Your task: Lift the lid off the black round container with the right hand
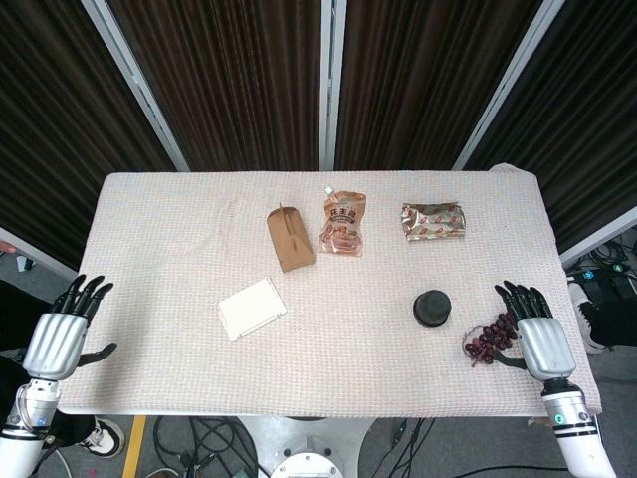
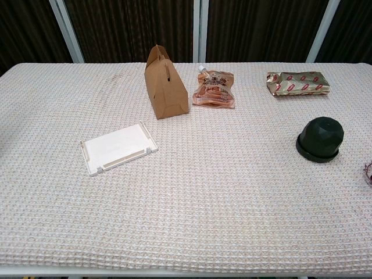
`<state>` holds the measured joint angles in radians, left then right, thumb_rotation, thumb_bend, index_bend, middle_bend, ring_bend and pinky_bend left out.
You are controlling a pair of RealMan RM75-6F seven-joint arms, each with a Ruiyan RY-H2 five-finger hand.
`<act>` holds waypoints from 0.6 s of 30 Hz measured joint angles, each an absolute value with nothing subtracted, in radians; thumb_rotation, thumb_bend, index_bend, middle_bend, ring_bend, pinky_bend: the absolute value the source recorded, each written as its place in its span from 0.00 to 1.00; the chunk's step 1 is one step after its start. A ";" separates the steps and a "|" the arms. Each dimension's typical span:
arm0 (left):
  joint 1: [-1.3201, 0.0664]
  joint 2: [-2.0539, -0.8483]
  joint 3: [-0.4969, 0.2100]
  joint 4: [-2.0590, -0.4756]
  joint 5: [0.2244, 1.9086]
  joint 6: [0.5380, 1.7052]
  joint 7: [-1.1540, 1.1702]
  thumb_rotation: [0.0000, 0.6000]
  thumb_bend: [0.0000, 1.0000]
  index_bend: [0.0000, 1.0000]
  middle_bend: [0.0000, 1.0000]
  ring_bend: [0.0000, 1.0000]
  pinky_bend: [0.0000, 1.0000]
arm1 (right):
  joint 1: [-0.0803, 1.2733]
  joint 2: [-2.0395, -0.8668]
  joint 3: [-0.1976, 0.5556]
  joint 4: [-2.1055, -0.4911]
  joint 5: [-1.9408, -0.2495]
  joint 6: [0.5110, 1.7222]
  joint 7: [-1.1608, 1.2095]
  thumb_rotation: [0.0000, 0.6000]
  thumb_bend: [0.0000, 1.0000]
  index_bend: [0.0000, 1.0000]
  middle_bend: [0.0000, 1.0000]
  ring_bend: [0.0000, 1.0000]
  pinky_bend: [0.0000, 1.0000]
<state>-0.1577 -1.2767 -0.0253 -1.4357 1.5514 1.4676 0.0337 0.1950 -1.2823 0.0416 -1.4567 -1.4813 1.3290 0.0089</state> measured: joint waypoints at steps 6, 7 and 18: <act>-0.158 -1.276 -0.025 -1.440 1.550 1.465 0.027 1.00 0.02 0.13 0.07 0.00 0.22 | 0.196 -1.281 0.045 -1.457 -1.476 1.327 0.012 1.00 0.00 0.00 0.04 0.00 0.00; -0.159 -1.274 -0.025 -1.441 1.550 1.465 0.026 1.00 0.02 0.13 0.07 0.00 0.22 | 0.196 -1.281 0.046 -1.457 -1.475 1.327 0.012 1.00 0.00 0.00 0.04 0.00 0.00; -0.163 -1.266 -0.025 -1.456 1.546 1.455 0.025 1.00 0.02 0.13 0.07 0.00 0.22 | 0.242 -1.290 0.076 -1.456 -1.410 1.217 0.061 1.00 0.00 0.00 0.05 0.00 0.00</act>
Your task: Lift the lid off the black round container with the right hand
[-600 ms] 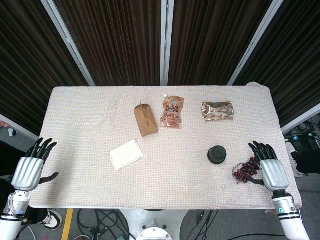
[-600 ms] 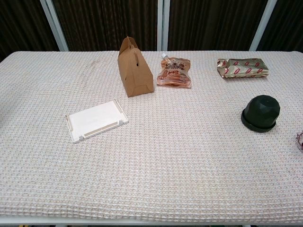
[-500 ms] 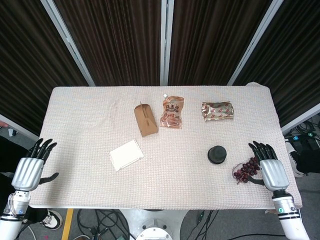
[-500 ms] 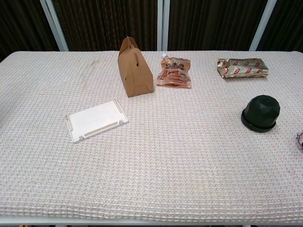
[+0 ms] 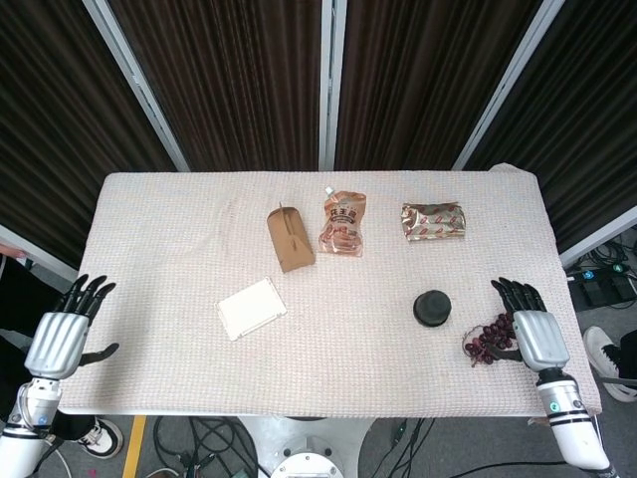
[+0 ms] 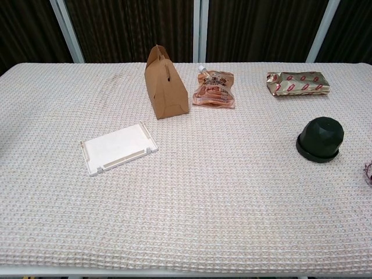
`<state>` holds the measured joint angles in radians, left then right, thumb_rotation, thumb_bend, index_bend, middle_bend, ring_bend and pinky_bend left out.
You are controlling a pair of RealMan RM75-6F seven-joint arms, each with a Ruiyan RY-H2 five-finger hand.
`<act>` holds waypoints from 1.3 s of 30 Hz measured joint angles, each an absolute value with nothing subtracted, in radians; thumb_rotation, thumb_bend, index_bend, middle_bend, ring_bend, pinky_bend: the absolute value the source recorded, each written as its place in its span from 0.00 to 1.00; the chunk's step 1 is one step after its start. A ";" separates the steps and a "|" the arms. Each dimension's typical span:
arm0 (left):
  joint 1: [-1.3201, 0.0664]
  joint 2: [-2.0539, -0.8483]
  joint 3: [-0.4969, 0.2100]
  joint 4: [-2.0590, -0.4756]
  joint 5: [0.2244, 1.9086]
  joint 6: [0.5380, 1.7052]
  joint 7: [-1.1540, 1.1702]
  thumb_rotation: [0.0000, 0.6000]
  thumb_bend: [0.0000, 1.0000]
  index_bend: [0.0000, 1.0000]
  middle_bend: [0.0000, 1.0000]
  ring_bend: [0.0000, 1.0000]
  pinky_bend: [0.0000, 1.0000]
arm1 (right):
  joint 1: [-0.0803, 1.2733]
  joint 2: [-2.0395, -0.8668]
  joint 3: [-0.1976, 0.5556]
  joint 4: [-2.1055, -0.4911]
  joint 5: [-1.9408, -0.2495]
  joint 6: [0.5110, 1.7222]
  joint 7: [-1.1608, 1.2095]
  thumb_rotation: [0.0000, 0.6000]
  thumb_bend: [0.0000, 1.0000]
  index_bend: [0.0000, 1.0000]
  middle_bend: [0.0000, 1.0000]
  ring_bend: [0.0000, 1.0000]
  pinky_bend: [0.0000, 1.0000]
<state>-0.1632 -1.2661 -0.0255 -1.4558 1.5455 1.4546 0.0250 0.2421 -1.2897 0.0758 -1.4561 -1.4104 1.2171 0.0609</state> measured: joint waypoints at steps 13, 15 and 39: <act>-0.162 -1.273 -0.023 -1.430 1.540 1.450 0.003 1.00 0.02 0.13 0.07 0.00 0.22 | 0.371 -1.396 0.123 -1.433 -1.322 1.033 0.055 1.00 0.00 0.00 0.07 0.00 0.00; -0.160 -1.272 -0.022 -1.426 1.539 1.450 -0.001 1.00 0.02 0.13 0.07 0.00 0.22 | 0.384 -1.411 0.125 -1.433 -1.313 1.023 0.030 1.00 0.00 0.00 0.07 0.00 0.00; -0.154 -1.286 -0.021 -1.370 1.527 1.443 -0.052 1.00 0.02 0.13 0.07 0.00 0.22 | 0.453 -1.500 0.132 -1.334 -1.199 0.920 -0.022 1.00 0.03 0.00 0.10 0.00 0.00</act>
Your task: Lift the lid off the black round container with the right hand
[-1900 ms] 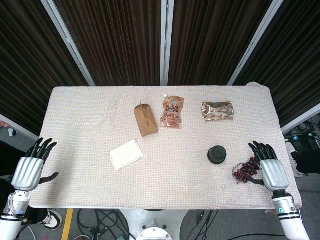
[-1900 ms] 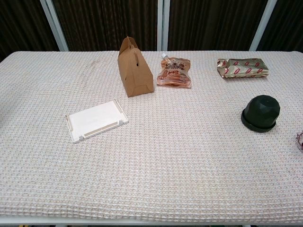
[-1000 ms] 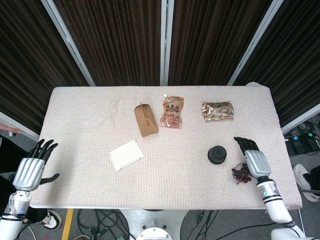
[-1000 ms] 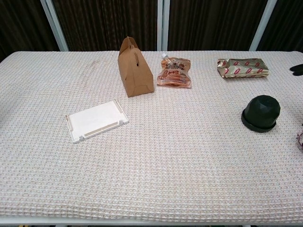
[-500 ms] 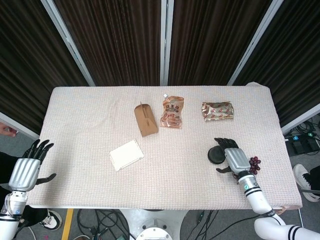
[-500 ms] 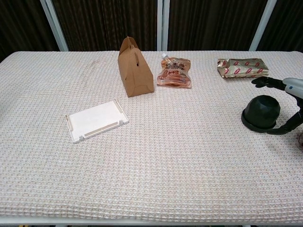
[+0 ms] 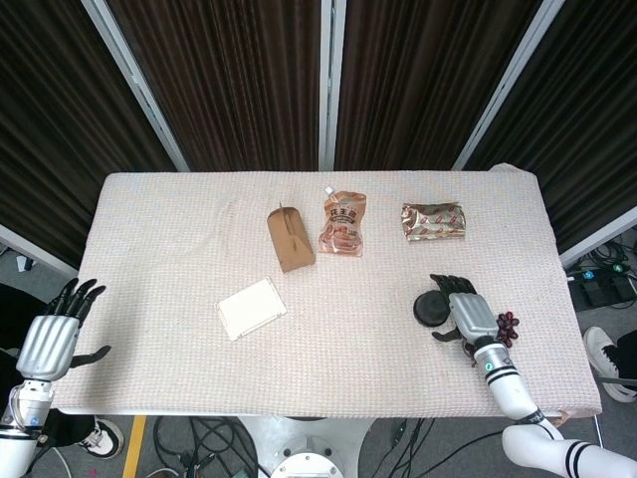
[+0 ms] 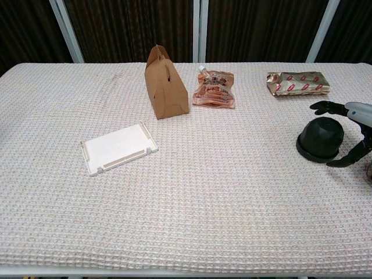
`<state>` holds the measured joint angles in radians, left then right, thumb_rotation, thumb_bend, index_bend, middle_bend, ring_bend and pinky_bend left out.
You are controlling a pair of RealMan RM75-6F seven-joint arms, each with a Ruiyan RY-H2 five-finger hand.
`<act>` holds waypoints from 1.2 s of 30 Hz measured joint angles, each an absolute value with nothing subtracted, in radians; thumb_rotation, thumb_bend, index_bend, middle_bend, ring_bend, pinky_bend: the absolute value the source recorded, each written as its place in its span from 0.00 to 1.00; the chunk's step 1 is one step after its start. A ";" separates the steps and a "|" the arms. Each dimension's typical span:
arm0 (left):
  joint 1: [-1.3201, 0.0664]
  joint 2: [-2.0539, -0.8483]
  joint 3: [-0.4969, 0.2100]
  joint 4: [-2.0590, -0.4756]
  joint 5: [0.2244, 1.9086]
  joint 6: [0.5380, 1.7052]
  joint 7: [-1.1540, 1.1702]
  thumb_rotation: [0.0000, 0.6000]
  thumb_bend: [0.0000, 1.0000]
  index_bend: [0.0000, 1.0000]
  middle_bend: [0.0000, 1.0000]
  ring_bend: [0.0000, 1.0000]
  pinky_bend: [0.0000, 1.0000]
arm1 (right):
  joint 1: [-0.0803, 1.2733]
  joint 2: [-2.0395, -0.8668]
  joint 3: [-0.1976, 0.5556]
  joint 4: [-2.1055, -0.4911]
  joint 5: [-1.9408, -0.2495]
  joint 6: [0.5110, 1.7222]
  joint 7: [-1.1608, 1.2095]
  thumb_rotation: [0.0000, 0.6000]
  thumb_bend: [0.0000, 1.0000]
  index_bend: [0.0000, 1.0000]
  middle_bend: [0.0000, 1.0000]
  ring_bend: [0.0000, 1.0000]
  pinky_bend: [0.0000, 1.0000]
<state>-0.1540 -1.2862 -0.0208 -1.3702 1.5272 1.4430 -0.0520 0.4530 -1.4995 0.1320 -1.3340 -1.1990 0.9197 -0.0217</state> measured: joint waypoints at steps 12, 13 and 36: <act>-0.154 -1.286 -0.021 -1.372 1.525 1.441 -0.048 1.00 0.02 0.13 0.07 0.00 0.22 | 0.466 -1.520 0.132 -1.295 -1.208 0.912 0.012 1.00 0.04 0.00 0.14 0.00 0.00; -0.153 -1.286 -0.021 -1.372 1.525 1.441 -0.048 1.00 0.02 0.13 0.07 0.00 0.22 | 0.466 -1.521 0.132 -1.294 -1.208 0.912 0.013 1.00 0.04 0.00 0.14 0.00 0.00; -0.152 -1.284 -0.020 -1.370 1.522 1.437 -0.050 1.00 0.02 0.13 0.07 0.00 0.22 | 0.477 -1.537 0.129 -1.255 -1.209 0.894 0.051 1.00 0.05 0.00 0.22 0.00 0.00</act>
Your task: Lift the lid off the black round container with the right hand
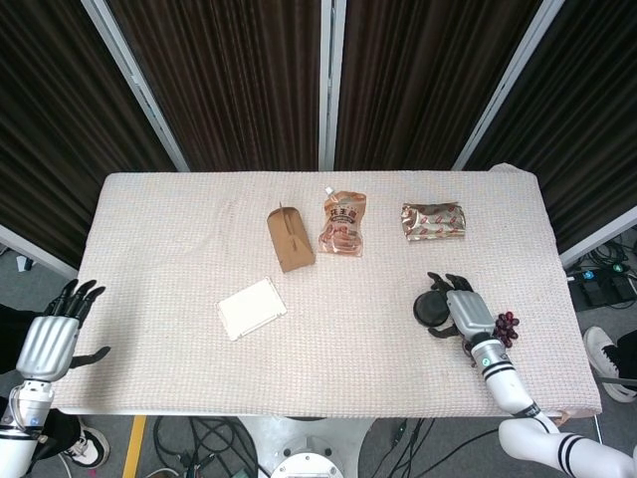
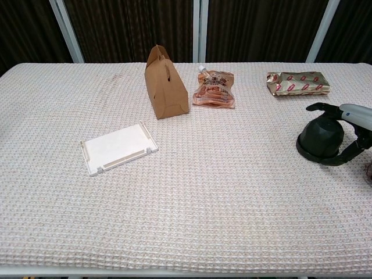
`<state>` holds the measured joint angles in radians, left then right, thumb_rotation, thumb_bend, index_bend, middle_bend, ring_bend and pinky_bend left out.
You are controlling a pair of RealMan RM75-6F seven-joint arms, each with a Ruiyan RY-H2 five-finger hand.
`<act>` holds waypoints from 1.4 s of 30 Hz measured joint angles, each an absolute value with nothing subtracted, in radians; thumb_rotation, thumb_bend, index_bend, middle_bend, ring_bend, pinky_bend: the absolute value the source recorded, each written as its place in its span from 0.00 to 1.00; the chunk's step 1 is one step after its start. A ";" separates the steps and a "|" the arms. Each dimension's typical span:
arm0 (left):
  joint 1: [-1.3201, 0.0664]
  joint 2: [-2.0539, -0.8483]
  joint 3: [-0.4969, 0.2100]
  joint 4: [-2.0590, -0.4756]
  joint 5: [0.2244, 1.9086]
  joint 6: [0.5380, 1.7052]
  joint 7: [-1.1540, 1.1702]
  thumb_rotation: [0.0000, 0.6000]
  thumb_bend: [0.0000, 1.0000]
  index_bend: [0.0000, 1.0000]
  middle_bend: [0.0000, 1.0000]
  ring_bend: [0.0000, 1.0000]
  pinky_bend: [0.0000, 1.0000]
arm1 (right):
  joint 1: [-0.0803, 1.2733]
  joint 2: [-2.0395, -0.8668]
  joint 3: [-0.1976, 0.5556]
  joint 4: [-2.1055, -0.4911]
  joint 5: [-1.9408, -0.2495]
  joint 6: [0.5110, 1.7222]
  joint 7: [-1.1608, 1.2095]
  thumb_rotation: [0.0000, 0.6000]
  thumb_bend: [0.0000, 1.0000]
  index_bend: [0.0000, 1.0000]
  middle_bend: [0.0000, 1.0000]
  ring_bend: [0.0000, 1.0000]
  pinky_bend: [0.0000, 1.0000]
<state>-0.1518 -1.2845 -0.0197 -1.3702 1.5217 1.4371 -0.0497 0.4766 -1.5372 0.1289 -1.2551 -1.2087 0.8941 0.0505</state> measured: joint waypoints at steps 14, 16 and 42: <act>-0.151 -1.283 -0.020 -1.370 1.518 1.433 -0.050 1.00 0.02 0.13 0.07 0.00 0.22 | 0.480 -1.545 0.131 -1.247 -1.199 0.898 0.041 1.00 0.09 0.00 0.30 0.00 0.00; -0.151 -1.283 -0.020 -1.371 1.517 1.432 -0.051 1.00 0.02 0.13 0.07 0.00 0.22 | 0.479 -1.547 0.132 -1.246 -1.198 0.902 0.038 1.00 0.10 0.00 0.31 0.00 0.00; -0.151 -1.283 -0.020 -1.368 1.522 1.435 -0.064 1.00 0.02 0.13 0.07 0.00 0.22 | 0.450 -1.510 0.162 -1.300 -1.266 1.049 0.078 1.00 0.13 0.31 0.42 0.07 0.00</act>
<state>-0.1508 -1.2828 -0.0198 -1.3683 1.5225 1.4347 -0.0641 0.4503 -1.5104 0.1615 -1.3001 -1.2662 1.0491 0.0784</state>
